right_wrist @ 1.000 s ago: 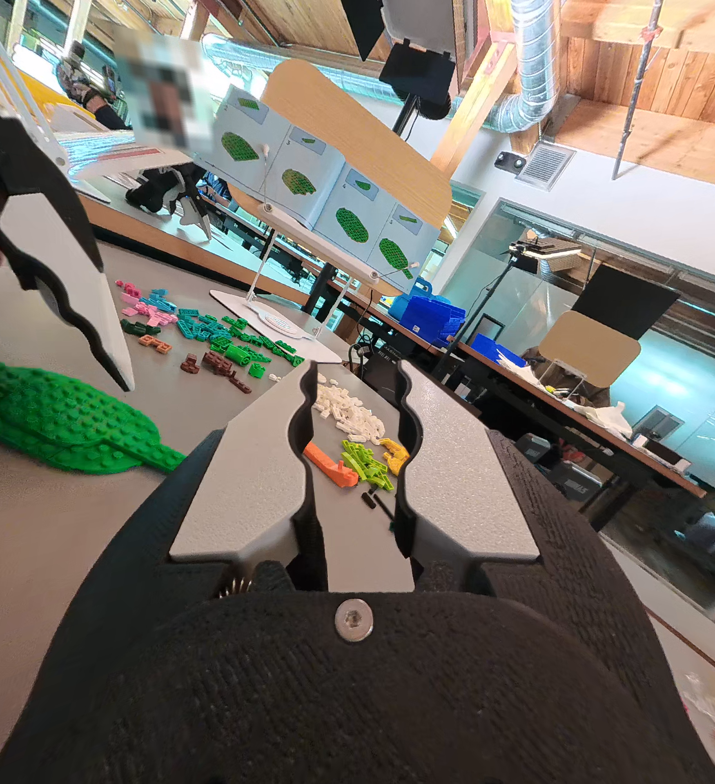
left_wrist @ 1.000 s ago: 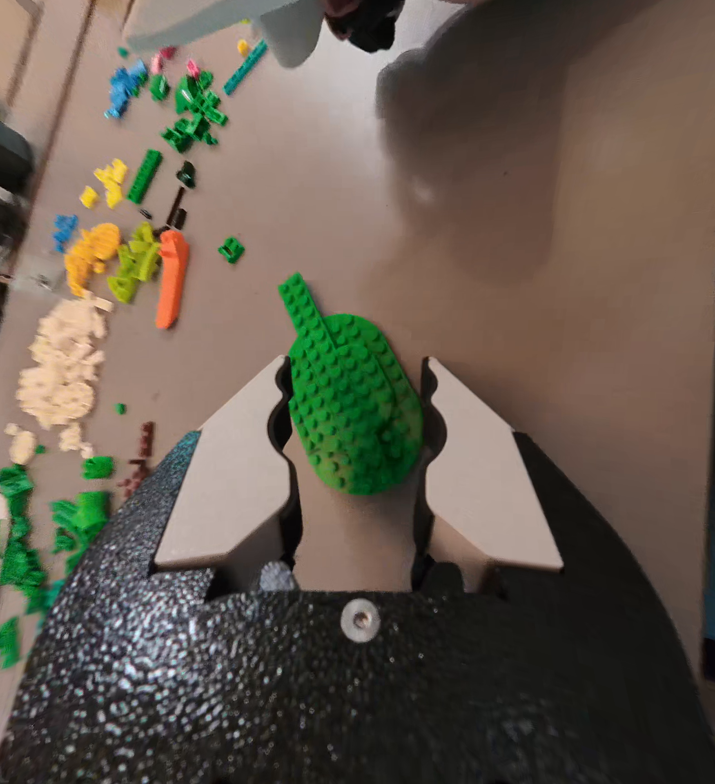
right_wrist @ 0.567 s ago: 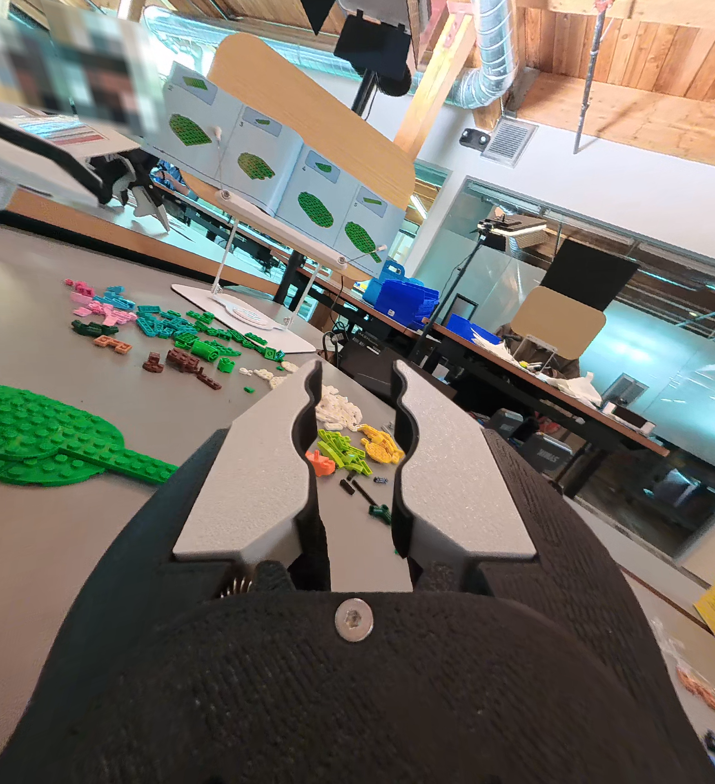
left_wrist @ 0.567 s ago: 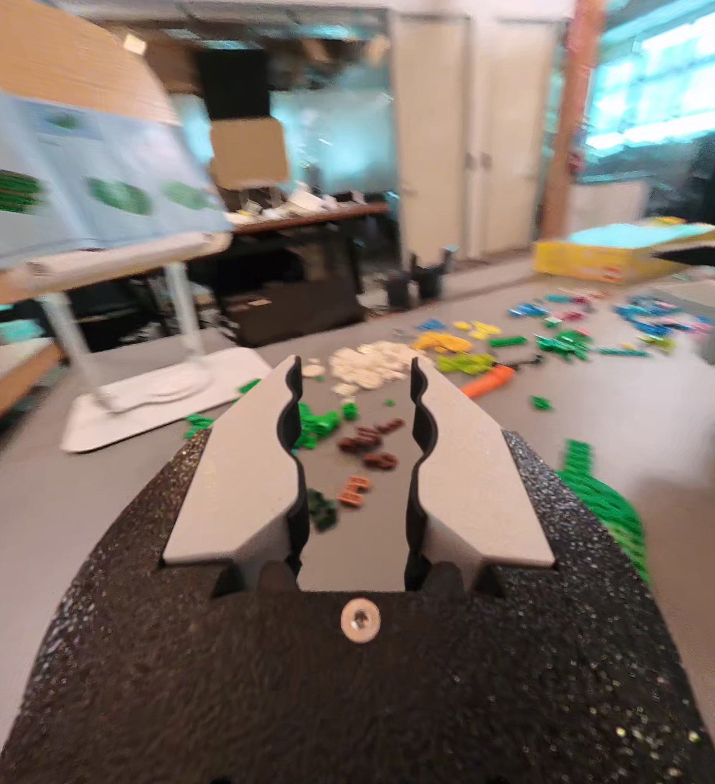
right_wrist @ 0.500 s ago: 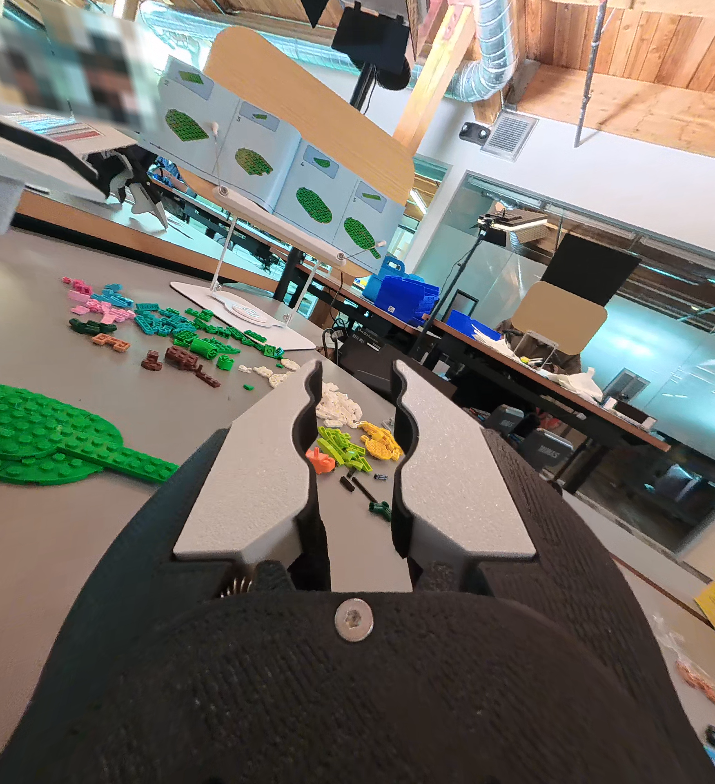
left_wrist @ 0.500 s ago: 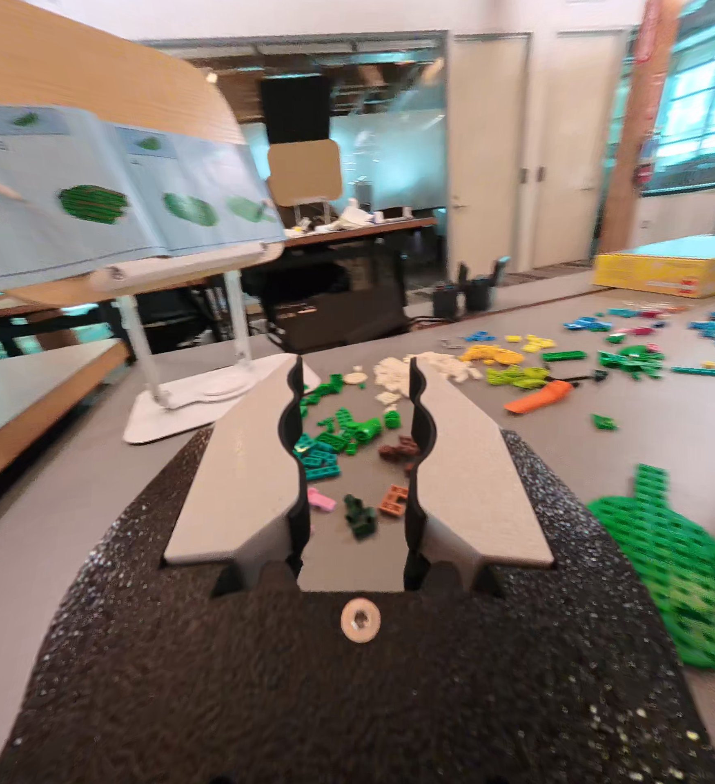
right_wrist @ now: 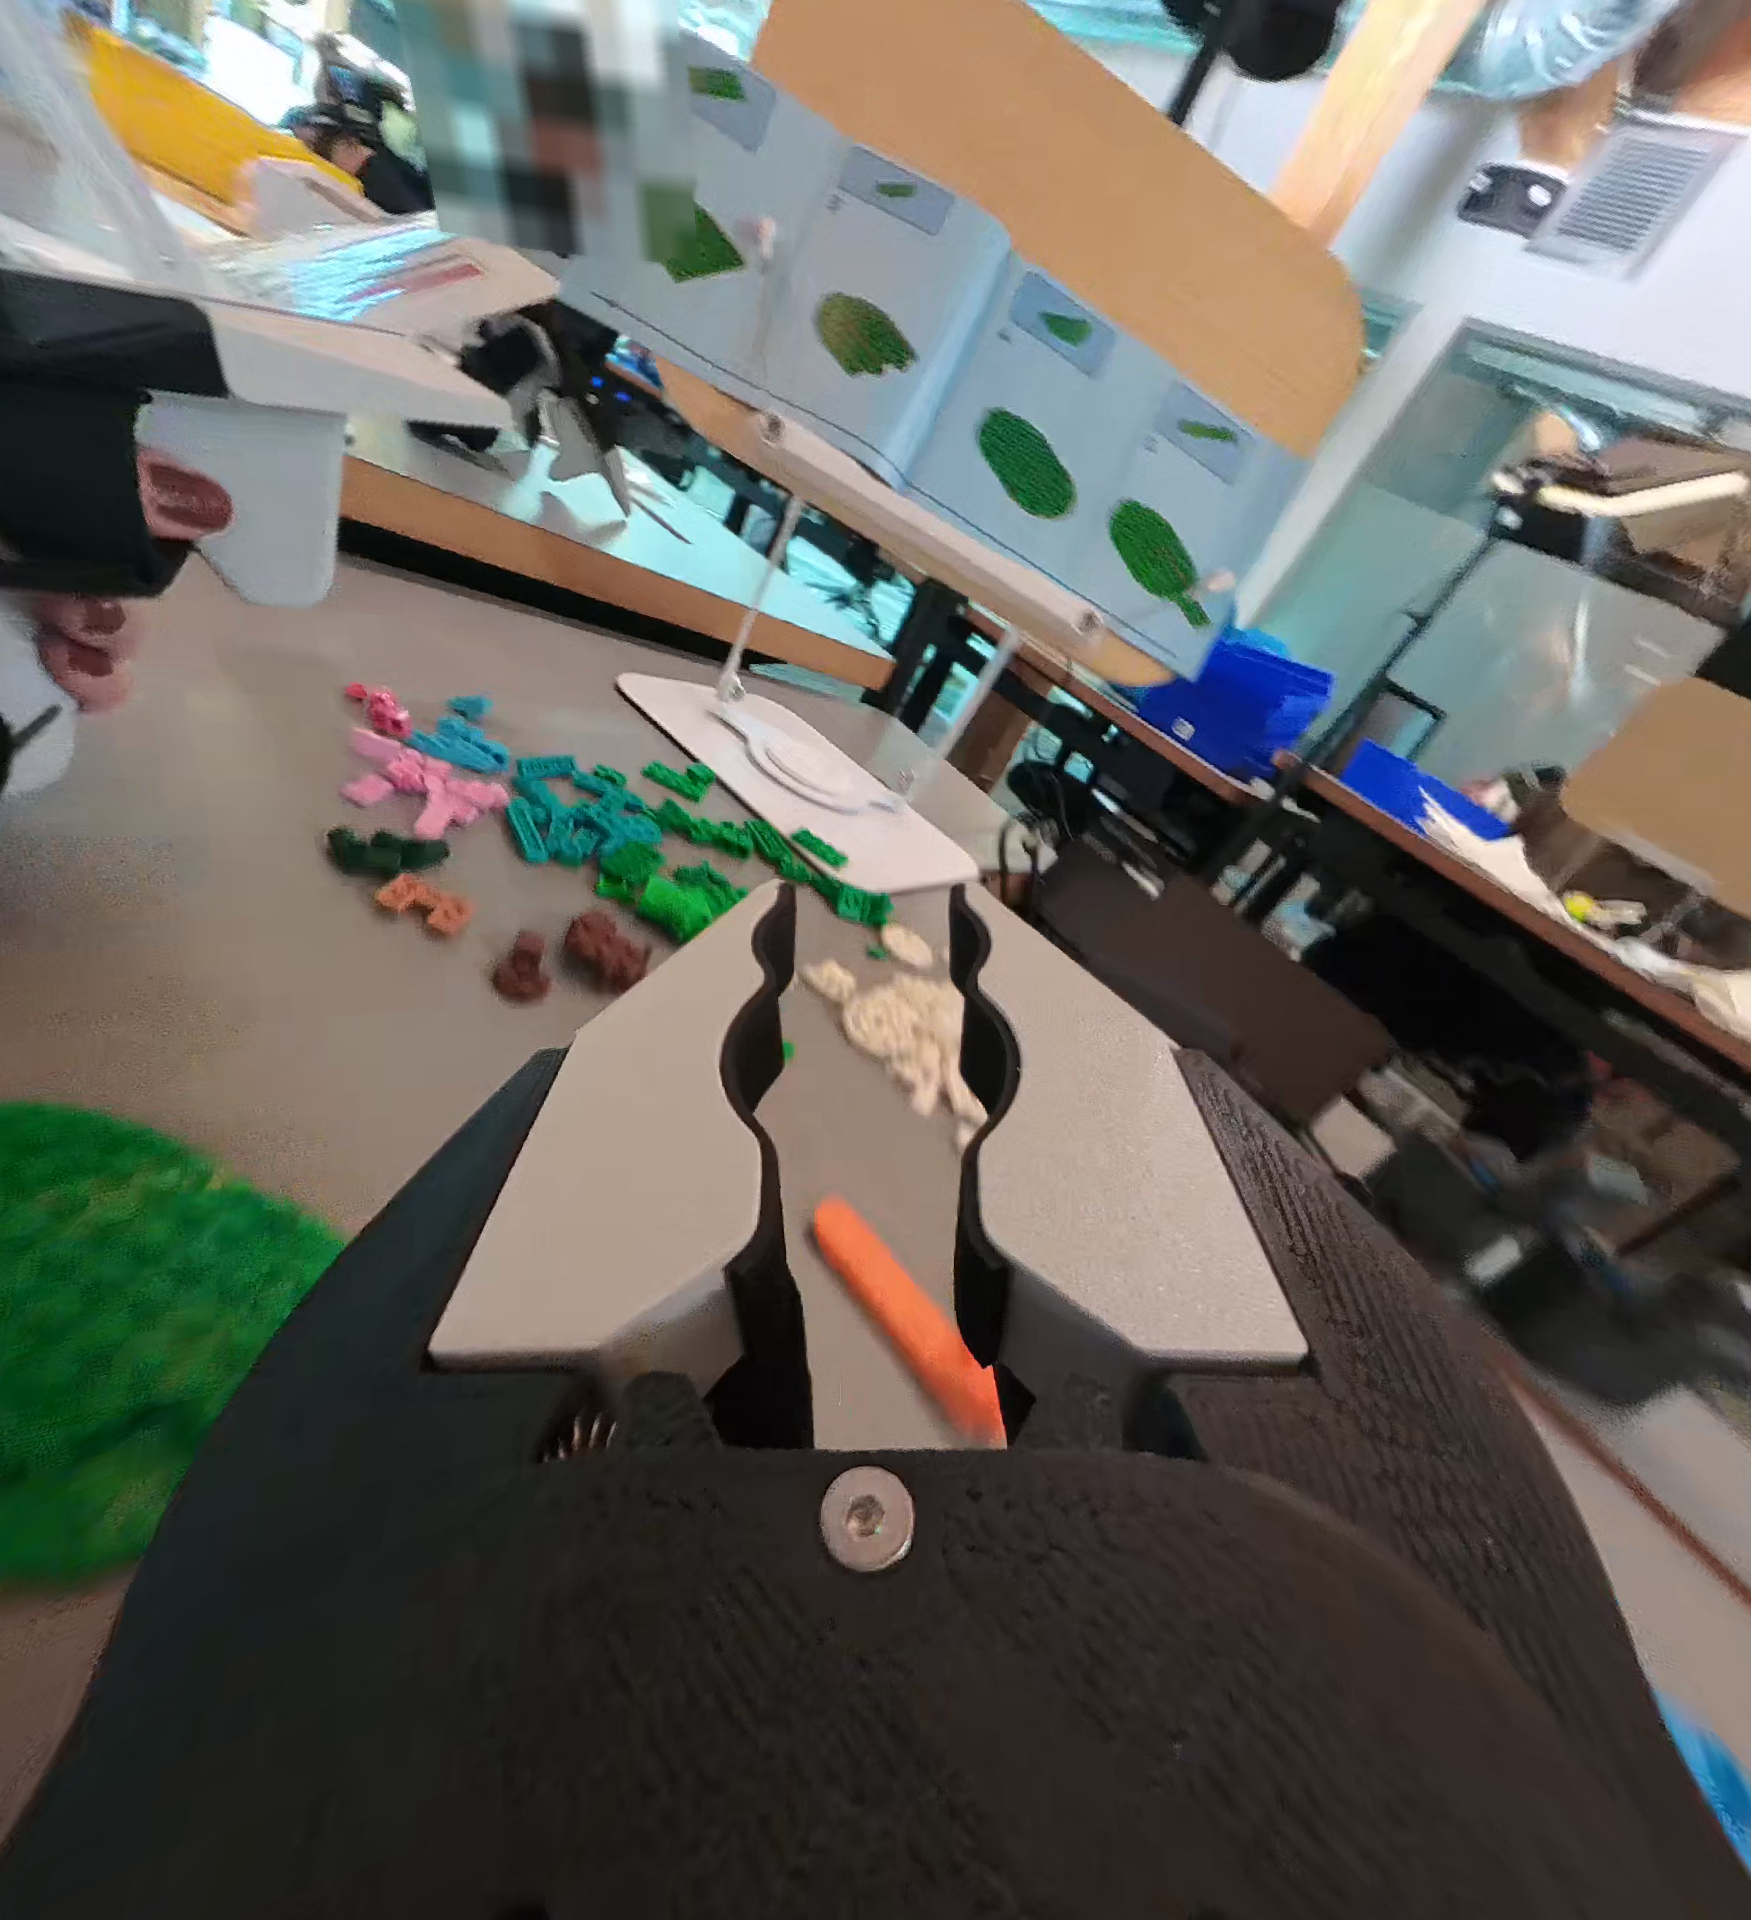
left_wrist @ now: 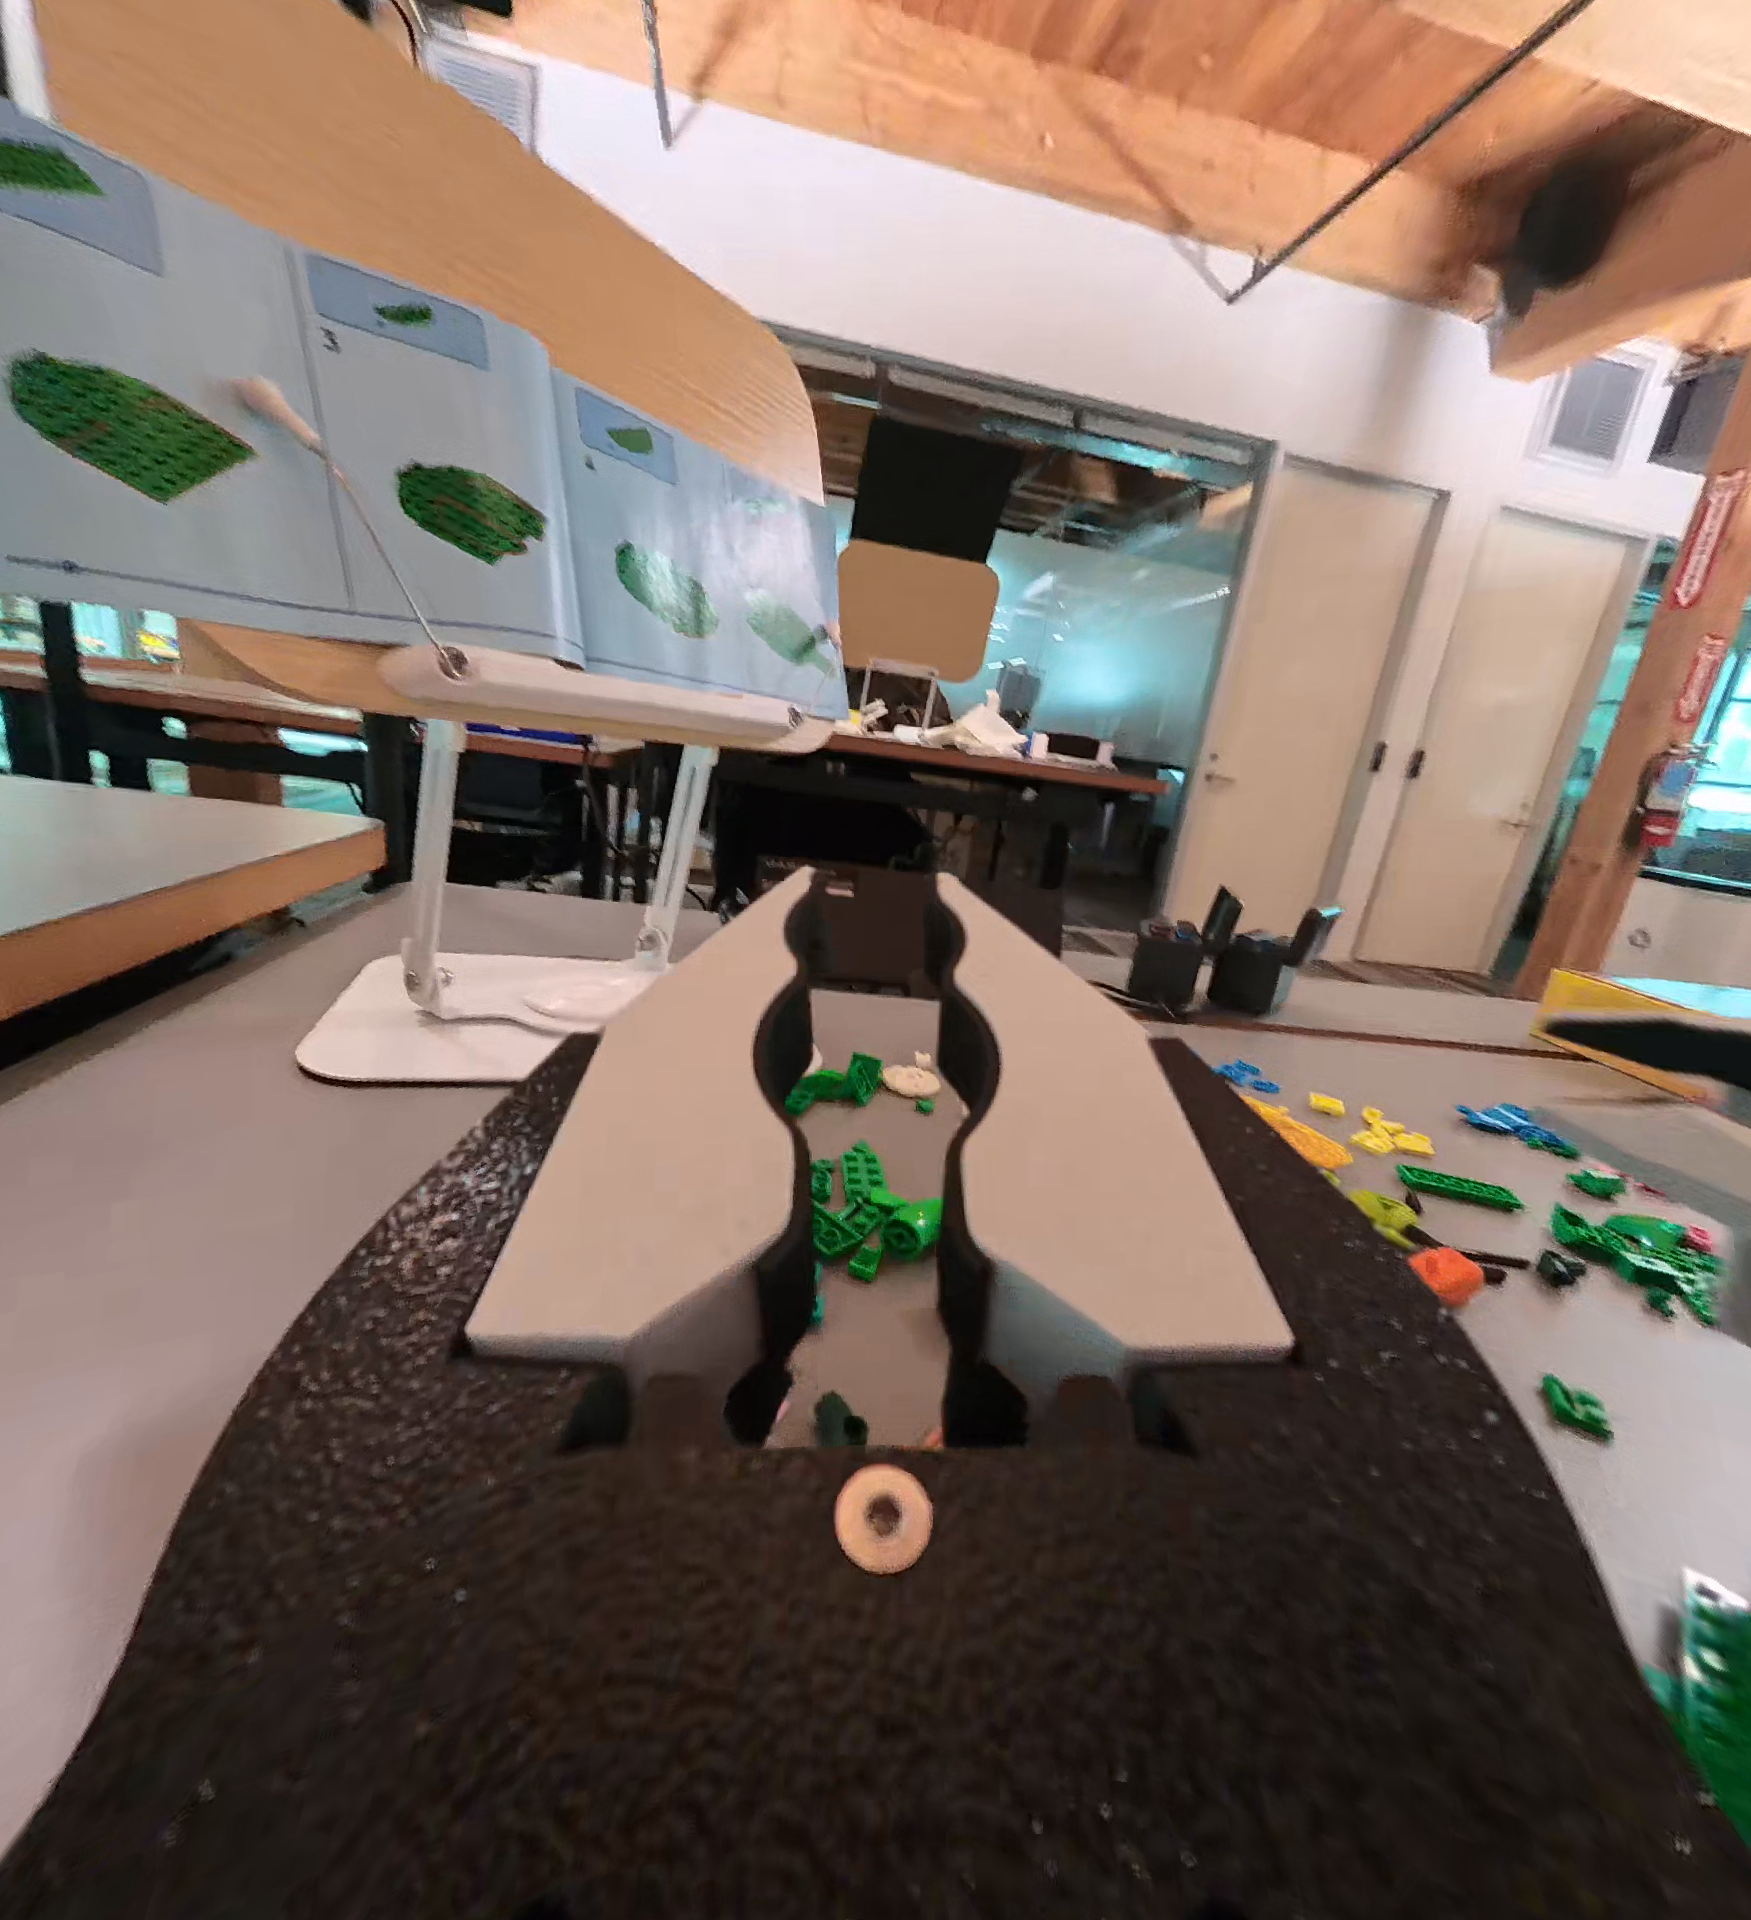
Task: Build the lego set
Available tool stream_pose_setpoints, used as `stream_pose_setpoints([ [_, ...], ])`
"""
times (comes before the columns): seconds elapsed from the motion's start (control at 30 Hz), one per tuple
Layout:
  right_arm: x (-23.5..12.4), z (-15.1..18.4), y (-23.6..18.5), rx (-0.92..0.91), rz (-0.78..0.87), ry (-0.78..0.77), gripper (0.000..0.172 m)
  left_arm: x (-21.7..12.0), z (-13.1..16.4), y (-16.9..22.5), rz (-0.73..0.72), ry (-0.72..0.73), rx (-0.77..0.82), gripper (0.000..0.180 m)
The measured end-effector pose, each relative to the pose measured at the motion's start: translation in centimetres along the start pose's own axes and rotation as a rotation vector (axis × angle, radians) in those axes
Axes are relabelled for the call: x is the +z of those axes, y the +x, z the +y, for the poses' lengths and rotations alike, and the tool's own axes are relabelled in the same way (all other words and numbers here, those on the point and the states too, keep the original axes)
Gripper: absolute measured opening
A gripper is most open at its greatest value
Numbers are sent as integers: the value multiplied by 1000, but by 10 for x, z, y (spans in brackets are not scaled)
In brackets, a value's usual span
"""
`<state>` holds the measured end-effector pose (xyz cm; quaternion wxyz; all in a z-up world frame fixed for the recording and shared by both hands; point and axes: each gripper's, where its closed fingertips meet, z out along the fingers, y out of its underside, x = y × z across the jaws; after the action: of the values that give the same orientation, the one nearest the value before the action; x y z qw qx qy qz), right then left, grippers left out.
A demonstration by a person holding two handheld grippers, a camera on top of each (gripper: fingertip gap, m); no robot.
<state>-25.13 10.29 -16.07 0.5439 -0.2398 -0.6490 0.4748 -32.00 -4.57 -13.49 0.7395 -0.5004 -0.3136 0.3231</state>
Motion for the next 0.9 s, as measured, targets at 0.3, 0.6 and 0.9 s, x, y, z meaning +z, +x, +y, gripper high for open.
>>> stream_pose_setpoints([
  [0.3,201,-100,-44,-101,-272,75,27,-10,-28,12,23,138,57,5],
  [0.6,341,-121,-47,120,-185,-121,38,-16,-32,5,10,153,12,2],
  [0.9,356,-118,-54,-234,-161,-149,1,-14,-32,10,41,156,-25,1],
])
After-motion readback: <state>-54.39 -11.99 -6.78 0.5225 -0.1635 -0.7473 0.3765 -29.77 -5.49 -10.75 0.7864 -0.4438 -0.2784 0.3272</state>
